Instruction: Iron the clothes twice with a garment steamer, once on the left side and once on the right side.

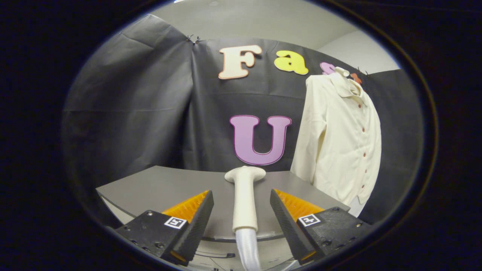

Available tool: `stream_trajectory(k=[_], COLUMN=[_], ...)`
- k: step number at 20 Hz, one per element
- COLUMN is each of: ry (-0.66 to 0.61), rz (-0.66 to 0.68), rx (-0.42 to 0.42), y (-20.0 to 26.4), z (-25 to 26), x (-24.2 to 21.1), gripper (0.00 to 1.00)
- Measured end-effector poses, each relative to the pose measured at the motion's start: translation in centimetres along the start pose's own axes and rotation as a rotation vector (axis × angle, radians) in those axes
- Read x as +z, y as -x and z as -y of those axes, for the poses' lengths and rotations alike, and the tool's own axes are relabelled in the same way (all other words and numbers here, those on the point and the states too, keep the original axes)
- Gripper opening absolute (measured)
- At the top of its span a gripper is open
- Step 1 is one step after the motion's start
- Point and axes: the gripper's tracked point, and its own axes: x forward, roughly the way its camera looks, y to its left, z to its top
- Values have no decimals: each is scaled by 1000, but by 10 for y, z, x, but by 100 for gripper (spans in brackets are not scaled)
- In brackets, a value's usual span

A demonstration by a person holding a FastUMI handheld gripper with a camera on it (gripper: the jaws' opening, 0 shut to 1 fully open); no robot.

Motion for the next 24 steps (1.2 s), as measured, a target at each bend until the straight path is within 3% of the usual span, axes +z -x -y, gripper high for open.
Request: stream_trajectory(k=[5,14,16,20,24], ry=[8,-18,-64,-156,-87], rz=[-54,-142,-142,-152,-123], rx=[-18,-89,-59,11,17], y=[-28,-50,-50,-48,-44], z=[-3,7,7,0,3], x=[-12,-38,-39,-40,-35], gripper=[90,64,52,40,39])
